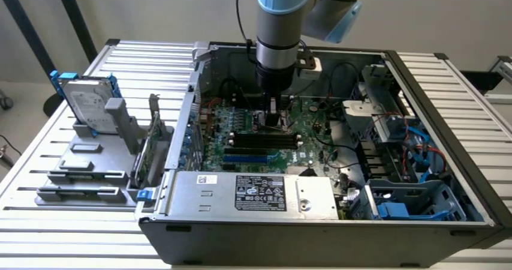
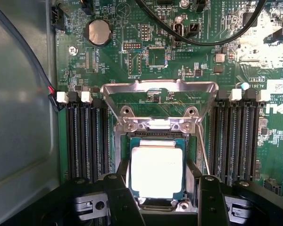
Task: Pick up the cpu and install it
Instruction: 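Place the cpu into insertion slot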
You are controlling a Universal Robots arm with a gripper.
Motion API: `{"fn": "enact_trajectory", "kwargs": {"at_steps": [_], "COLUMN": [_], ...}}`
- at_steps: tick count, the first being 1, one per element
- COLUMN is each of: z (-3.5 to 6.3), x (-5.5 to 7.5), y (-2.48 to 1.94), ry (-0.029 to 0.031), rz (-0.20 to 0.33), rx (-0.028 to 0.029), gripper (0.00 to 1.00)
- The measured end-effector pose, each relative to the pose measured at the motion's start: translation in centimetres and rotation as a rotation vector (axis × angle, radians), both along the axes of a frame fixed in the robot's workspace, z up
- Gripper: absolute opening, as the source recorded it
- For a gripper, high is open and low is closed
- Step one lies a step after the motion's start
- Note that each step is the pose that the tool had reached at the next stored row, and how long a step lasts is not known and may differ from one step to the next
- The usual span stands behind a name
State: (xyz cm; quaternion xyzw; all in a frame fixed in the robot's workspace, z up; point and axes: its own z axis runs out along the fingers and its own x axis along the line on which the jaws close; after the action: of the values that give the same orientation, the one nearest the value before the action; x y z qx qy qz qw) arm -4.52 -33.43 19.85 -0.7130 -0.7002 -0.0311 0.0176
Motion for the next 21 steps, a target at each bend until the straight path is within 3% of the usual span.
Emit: {"fn": "enact_trajectory", "kwargs": {"at_steps": [7, 21], "z": [-0.01, -0.10], "x": [0.00, -0.09], "y": [0.01, 0.01], "ry": [-0.0052, -0.0067], "rz": [0.000, 0.000], "rx": [-0.0030, -0.0045], "gripper": [0.55, 0.55]}}
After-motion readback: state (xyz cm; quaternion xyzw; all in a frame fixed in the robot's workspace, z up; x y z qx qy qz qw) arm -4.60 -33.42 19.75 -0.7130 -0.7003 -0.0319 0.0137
